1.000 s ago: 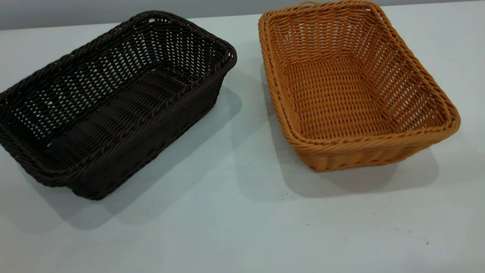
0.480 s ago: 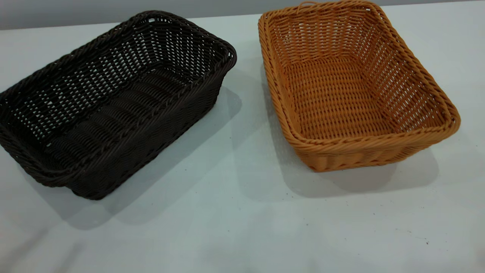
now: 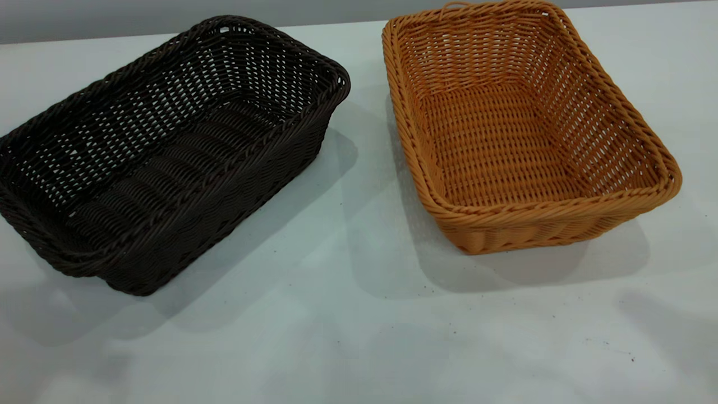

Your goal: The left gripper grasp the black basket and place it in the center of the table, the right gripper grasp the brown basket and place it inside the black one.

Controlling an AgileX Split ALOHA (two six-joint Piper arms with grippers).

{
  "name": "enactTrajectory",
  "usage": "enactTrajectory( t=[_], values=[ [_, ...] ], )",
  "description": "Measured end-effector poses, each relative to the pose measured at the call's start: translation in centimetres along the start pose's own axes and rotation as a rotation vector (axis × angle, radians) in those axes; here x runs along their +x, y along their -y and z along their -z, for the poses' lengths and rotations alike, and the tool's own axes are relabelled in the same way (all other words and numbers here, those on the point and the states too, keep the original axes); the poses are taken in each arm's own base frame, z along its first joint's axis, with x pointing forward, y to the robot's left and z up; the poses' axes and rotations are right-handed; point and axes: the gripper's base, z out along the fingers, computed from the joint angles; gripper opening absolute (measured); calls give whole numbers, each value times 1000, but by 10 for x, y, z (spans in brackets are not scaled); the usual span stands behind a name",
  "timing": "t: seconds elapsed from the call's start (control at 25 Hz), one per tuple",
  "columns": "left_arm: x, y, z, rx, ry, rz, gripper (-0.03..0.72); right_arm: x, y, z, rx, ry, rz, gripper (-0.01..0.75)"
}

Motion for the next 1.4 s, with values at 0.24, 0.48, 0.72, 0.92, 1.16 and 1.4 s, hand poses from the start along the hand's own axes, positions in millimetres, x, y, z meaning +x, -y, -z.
enactTrajectory(
  t=[0.24,0.48,0.72,0.92,1.16,1.4],
  values=[
    [0,-8,-11,-46,0,-20,421,-12,10,-42,34,-141,-245,457],
    [-1,-9,-12,-53,5,-19,421,-1,27,-94,169,-229,-433,459],
    [-1,-9,-12,-54,6,-15,421,21,47,-139,300,-232,-590,459],
    [-2,-9,-12,-59,11,-14,421,41,63,-162,390,-283,-673,459],
    [-2,-9,-12,-59,11,-14,421,38,73,-170,408,-235,-677,459],
    [-2,-9,-12,-59,12,-11,421,36,74,-170,416,-213,-672,459]
  ],
)
